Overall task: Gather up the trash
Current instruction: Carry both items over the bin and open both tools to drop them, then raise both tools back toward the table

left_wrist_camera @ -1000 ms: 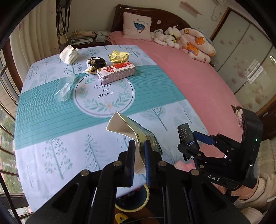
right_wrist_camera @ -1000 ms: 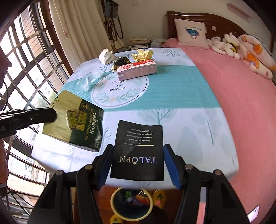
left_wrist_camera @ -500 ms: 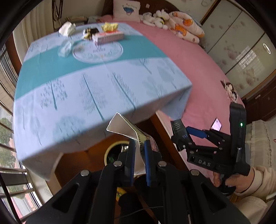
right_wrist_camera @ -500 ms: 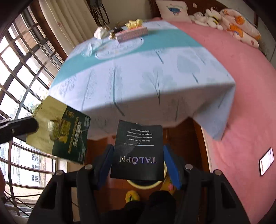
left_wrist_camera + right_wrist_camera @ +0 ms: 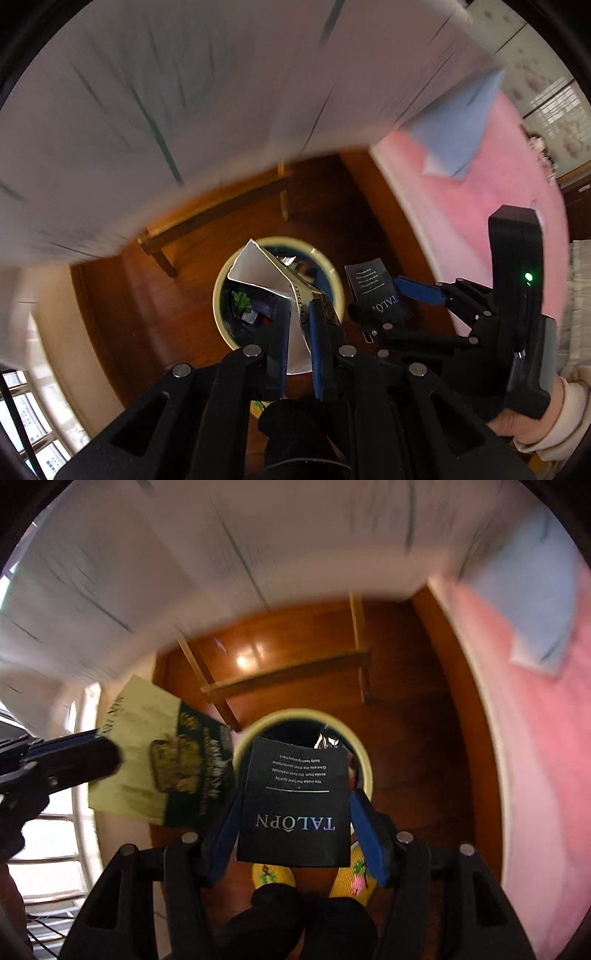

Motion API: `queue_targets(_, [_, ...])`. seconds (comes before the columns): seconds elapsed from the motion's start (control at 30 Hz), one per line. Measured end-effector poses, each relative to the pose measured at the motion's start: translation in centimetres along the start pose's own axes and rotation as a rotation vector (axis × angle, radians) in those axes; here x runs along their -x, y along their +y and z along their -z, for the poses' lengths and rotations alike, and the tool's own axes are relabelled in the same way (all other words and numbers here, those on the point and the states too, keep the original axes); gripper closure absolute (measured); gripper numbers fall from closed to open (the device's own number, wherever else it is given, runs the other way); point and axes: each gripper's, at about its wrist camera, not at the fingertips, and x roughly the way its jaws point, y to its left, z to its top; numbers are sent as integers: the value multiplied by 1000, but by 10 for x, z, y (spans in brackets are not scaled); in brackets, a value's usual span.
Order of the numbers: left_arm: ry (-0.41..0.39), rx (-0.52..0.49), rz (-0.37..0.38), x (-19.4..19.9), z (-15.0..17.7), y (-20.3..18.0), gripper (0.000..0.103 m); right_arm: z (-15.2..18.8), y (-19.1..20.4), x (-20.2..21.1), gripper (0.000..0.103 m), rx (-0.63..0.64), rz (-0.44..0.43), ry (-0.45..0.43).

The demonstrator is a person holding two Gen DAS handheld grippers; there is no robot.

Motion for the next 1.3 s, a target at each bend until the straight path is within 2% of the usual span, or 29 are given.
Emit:
queue_targets(0.17, [32,7,-21,-92,13,18,94,8,-16,-82,44,7,-9,29])
queue_targets(0.33, [74,5,-52,-154,23,31,86,12,-26,-149,42,12,-22,66])
queue_targets(0.43, [106,19,-66,-179,29,40,62,15,-29,-173,42,11,-18,88])
queue_targets(0.47, [108,22,-69,-183,30,42,51,15,-30,-179,42,8,-18,95])
queue_targets(0.5, [105,26,-75,-185,32,45,46,15,-31,-183,42,5,-16,99])
queue_targets(0.6, [107,34,-96,-189,36,50,42,15,-32,-185,41,18,7,94])
queue_targets(0.83, [85,99,-129,-172,37,58,42,10,-35,-176,30,-3,-10,78])
queue_targets(0.97, [67,132,-151,-151,34,58,42,5,-33,-154,30,-9,-13,60])
queue_targets(1.13, [38,160,-166,-103,30,48,42,1,-30,-109,30,-37,-12,45])
queue_targets(1.3, [-11,168,-162,-30,20,34,42,-6,-18,-34,30,-65,-25,12])
